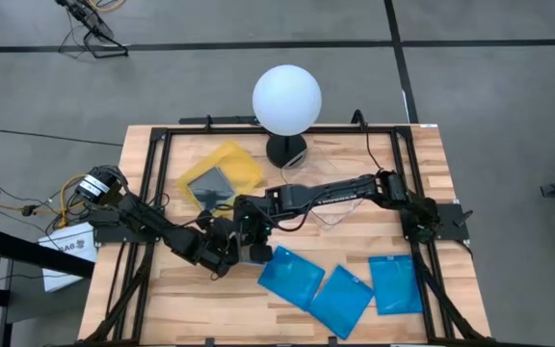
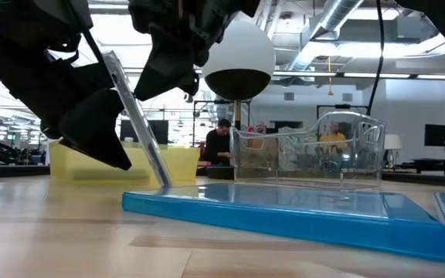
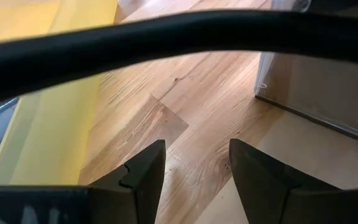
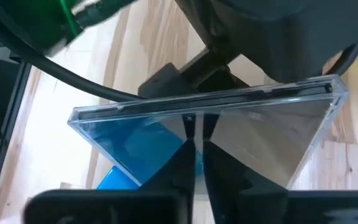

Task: Pick & place jewel cases by type
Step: Put the black CD case into the yellow bin

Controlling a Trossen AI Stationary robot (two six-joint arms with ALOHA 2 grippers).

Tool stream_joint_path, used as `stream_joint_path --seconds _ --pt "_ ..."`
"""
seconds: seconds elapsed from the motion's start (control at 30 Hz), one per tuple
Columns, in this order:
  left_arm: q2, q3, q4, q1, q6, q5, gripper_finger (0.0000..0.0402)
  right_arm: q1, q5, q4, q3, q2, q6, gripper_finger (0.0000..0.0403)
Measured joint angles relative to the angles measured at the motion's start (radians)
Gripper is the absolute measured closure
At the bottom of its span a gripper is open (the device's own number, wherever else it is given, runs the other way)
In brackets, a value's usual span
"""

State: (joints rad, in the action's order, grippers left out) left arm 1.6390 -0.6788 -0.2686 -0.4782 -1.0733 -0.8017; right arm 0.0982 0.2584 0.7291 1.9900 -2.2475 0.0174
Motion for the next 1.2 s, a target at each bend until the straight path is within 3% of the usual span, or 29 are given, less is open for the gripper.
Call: stream_joint_path --seconds 0.2,0.37,0.73,1.2 --pt "-0.001 0.0 0.001 0.0 -0.003 -0.002 0.0228 0.0 -0.03 0.026 0.0 0.0 0.0 0.0315" --pt "-0.001 0.0 0.016 0.0 -0.002 -0.023 0.0228 0.005 -0.053 0.05 0.0 0.0 -0.024 0.0293" --pt "-0.001 0.0 0.197 -0.001 0.209 -0.072 0.0228 0.014 -0.047 0.058 0.0 0.003 -0.029 0.0305" --pt "-0.002 -0.041 0.201 -0.002 0.239 -0.037 0.0228 0.015 -0.046 0.058 0.0 0.004 -0.029 0.0307"
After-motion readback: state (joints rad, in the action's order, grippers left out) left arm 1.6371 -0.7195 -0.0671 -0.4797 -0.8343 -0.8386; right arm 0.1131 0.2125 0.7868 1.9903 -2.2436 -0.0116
